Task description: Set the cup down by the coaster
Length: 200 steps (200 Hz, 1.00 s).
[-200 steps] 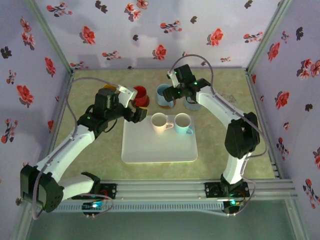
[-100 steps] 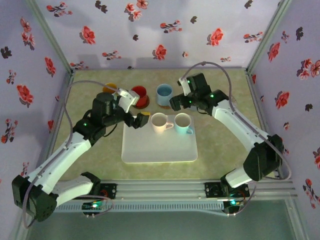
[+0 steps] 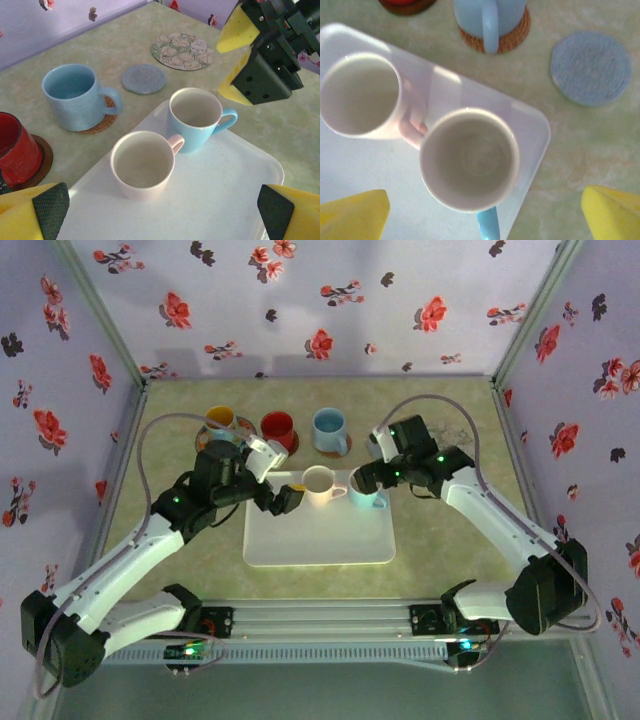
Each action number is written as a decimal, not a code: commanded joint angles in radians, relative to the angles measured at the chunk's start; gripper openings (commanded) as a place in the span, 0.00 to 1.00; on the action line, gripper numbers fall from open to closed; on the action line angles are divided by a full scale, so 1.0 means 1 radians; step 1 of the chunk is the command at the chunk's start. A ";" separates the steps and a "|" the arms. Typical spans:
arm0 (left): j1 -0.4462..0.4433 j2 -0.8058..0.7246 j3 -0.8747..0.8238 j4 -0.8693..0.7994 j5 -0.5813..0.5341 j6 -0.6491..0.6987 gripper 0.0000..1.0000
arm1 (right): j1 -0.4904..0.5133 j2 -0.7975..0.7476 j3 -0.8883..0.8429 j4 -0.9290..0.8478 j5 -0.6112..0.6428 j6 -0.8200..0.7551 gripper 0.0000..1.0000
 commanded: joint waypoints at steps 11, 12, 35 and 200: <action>-0.019 -0.017 -0.038 -0.009 -0.023 0.022 1.00 | -0.012 -0.009 -0.068 -0.020 -0.069 0.014 0.98; -0.019 -0.017 -0.039 -0.008 -0.023 0.021 1.00 | -0.013 -0.008 -0.070 -0.019 -0.069 0.014 0.97; -0.026 -0.015 -0.052 0.002 -0.024 0.012 1.00 | -0.021 0.008 -0.099 -0.001 -0.090 0.008 0.93; -0.029 0.003 -0.078 0.034 -0.026 -0.007 1.00 | -0.040 0.093 -0.144 0.060 -0.273 0.077 0.81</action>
